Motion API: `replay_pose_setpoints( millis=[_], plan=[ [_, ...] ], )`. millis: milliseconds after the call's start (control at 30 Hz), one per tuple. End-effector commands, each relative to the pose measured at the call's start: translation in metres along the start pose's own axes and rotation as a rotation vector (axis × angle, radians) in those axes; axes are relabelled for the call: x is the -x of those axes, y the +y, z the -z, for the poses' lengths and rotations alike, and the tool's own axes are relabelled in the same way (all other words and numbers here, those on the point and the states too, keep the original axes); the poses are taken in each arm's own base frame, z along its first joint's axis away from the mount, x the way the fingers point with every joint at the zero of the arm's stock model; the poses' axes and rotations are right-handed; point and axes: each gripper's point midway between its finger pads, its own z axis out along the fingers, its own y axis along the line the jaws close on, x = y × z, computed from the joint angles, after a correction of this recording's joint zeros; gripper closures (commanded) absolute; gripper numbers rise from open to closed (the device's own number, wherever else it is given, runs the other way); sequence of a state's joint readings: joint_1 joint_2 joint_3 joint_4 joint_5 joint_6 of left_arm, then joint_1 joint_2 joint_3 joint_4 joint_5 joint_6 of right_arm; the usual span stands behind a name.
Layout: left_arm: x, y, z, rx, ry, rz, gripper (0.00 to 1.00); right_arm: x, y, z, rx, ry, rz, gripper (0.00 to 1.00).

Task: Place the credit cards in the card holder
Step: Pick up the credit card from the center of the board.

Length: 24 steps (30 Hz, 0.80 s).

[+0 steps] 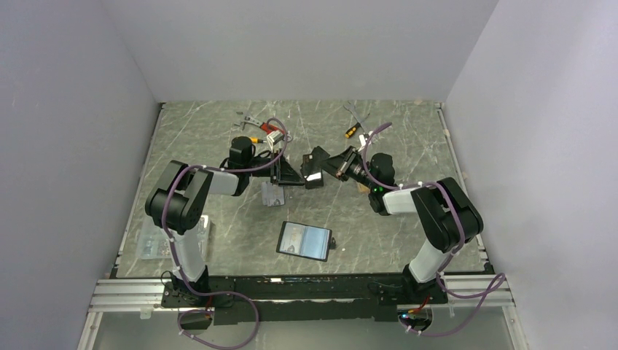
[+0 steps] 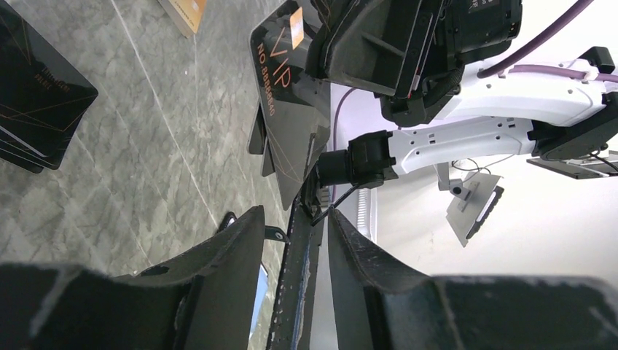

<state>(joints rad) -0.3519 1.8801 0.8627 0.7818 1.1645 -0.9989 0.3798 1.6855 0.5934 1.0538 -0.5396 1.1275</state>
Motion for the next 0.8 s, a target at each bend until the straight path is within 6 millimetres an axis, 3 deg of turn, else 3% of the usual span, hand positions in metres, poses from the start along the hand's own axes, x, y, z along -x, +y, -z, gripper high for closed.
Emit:
replay_pose_setpoints(
  millis=[0, 233, 400, 767],
  plan=[
    [0.007, -0.020, 0.000, -0.037, -0.015, -0.074, 0.57, 0.013, 0.025, -0.004, 0.089, -0.058, 0.052, 1.00],
    [0.007, -0.019, 0.000, -0.043, -0.020, -0.068, 0.57, 0.006, 0.024, -0.010, 0.107, -0.053, 0.018, 1.00],
    [0.010, -0.023, 0.000, -0.053, -0.025, -0.068, 0.63, 0.004, 0.023, -0.013, 0.088, -0.066, 0.023, 1.00],
    [0.012, -0.016, 0.006, -0.034, -0.041, -0.049, 0.95, 0.006, 0.025, -0.012, 0.042, -0.093, 0.074, 1.00]
  ],
)
